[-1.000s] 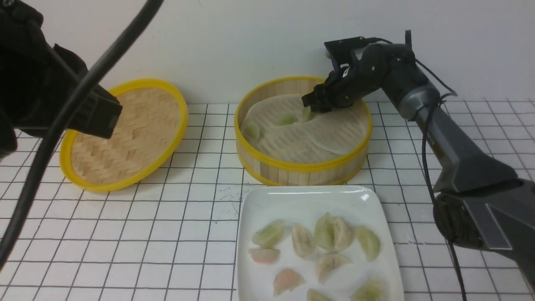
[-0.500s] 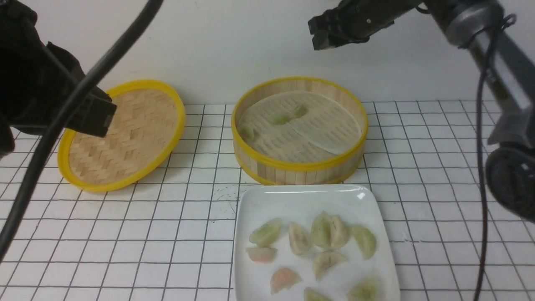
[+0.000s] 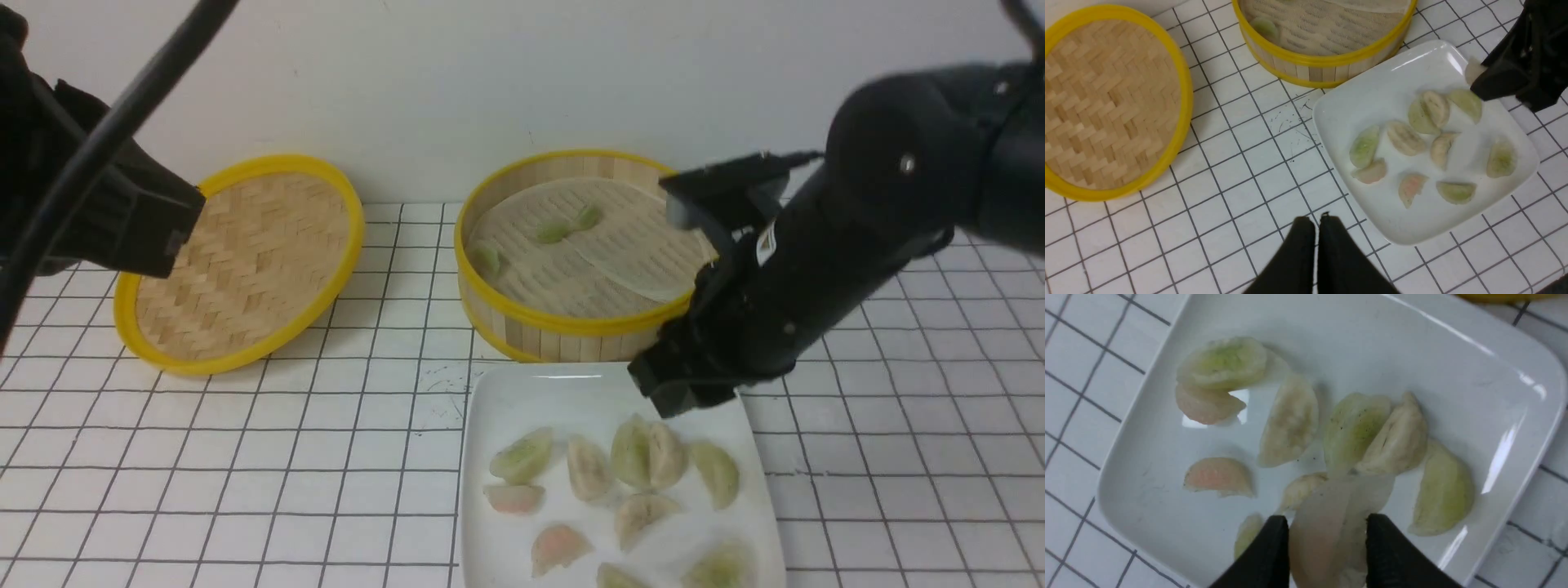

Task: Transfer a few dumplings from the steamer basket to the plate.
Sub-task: Use the right arm to put the dumpling into the plate

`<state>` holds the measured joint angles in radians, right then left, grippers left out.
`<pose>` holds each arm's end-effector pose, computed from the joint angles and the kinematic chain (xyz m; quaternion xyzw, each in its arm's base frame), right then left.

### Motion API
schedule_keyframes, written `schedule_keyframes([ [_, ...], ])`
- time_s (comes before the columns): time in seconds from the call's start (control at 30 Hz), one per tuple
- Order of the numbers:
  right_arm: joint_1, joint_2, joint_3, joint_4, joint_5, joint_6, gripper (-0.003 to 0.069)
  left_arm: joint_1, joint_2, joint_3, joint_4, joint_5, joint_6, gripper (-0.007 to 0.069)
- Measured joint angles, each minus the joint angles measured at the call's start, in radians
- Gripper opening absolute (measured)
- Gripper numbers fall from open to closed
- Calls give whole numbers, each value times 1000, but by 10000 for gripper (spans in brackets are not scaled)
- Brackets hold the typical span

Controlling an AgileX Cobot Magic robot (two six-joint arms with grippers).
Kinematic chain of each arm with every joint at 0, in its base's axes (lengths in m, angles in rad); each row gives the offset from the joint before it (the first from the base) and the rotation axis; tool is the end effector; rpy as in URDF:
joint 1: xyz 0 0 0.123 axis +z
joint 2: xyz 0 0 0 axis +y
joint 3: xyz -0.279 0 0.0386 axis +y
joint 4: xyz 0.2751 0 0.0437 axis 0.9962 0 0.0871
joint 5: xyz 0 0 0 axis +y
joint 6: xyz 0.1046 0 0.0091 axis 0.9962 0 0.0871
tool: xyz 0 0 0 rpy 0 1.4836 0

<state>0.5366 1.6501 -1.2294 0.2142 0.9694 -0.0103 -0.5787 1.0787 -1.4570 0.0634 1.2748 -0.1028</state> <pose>0.2982 0.1988 0.2262 -0.2197 0.9618 0.1267 0.1034 0.1827 -0.1117 0.4535 0.2161 0.9024 -0.0944 0.3606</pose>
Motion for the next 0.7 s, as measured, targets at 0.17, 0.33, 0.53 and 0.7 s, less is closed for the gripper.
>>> schedule_keyframes([
  [0.17,17,69,58,105,-94,-25,274,0,5,0,-16,0,0,-6],
  [0.33,26,163,15,134,-102,-58,424,0,23,0,-23,0,3,-6],
  [0.53,26,173,-91,111,42,-60,507,0,25,0,-23,0,4,-6],
  [0.7,26,88,-242,-24,236,18,285,0,25,0,-11,0,17,-6],
])
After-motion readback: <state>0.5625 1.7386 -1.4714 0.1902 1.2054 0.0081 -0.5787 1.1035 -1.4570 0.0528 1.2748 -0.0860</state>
